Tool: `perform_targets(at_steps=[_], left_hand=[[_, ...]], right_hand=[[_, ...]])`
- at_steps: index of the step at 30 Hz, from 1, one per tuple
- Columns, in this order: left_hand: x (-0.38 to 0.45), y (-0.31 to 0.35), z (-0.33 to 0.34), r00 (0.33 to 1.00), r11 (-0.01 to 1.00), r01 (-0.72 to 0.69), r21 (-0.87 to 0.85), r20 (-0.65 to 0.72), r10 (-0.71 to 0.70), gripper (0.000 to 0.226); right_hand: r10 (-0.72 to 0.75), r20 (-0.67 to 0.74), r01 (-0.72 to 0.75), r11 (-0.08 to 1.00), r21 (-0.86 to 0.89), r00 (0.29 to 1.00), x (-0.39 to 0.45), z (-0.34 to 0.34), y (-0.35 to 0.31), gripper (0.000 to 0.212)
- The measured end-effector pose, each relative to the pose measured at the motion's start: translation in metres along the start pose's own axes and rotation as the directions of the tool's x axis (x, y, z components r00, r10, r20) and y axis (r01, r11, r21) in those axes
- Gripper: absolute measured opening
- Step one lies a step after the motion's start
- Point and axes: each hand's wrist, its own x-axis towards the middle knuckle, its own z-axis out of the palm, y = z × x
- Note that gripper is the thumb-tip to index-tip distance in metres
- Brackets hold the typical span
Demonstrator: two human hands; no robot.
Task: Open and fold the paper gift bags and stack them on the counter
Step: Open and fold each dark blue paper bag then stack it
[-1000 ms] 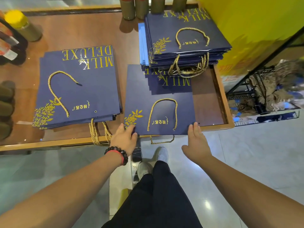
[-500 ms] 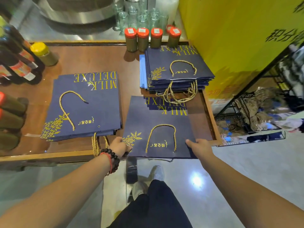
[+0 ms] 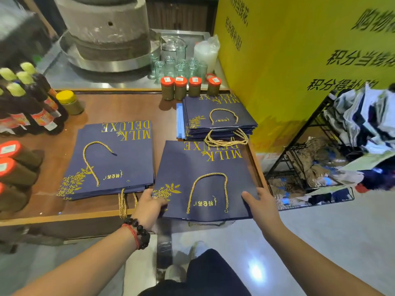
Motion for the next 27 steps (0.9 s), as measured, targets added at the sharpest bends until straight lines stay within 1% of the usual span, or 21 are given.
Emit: perform_targets(at_steps=[2, 5, 7, 10, 13, 17, 19, 22, 27], left_hand=[[-0.006, 0.006, 0.001, 0.999, 0.999, -0.039, -0.016, -0.018, 0.039, 0.013], [-0.013, 0.018, 0.002, 0.997, 0.996, -0.083, -0.031, -0.003, 0.083, 0.015], [-0.016, 0.029, 0.003, 0.995, 0.994, -0.104, -0.027, -0.002, 0.104, 0.018], [-0.02, 0.051, 0.007, 0.988, 0.987, -0.156, -0.045, -0.011, 0.155, 0.013], [-0.018, 0.072, 0.011, 0.977, 0.977, -0.214, -0.018, -0.028, 0.213, 0.012], [-0.006, 0.1, 0.021, 0.969, 0.969, -0.244, 0.041, -0.036, 0.246, 0.01], [0.005, 0.114, 0.028, 0.964, 0.965, -0.255, 0.063, -0.053, 0.259, 0.009], [0.027, 0.129, 0.04, 0.968, 0.967, -0.232, 0.104, -0.078, 0.24, 0.011], [0.068, 0.157, 0.065, 0.974, 0.962, -0.196, 0.188, -0.079, 0.214, 0.017]], right_hand=[[-0.037, -0.02, 0.038, 0.999, 0.026, 0.999, -0.006, -0.007, -0.007, 0.008], [-0.076, -0.051, 0.08, 0.993, 0.086, 0.996, -0.01, -0.018, -0.016, 0.007], [-0.106, -0.074, 0.112, 0.99, 0.087, 0.992, -0.009, -0.025, -0.023, 0.004], [-0.139, -0.122, 0.151, 0.984, 0.098, 0.983, -0.003, -0.034, -0.036, 0.006], [-0.159, -0.155, 0.178, 0.977, 0.117, 0.975, 0.006, -0.041, -0.048, 0.008], [-0.181, -0.161, 0.204, 0.969, 0.138, 0.97, 0.033, -0.049, -0.064, 0.007], [-0.179, -0.146, 0.2, 0.968, 0.148, 0.973, 0.052, -0.052, -0.072, 0.008], [-0.17, -0.145, 0.195, 0.964, 0.18, 0.975, 0.082, -0.053, -0.081, 0.011], [-0.172, -0.144, 0.191, 0.972, 0.136, 0.975, 0.139, -0.051, -0.089, 0.012]])
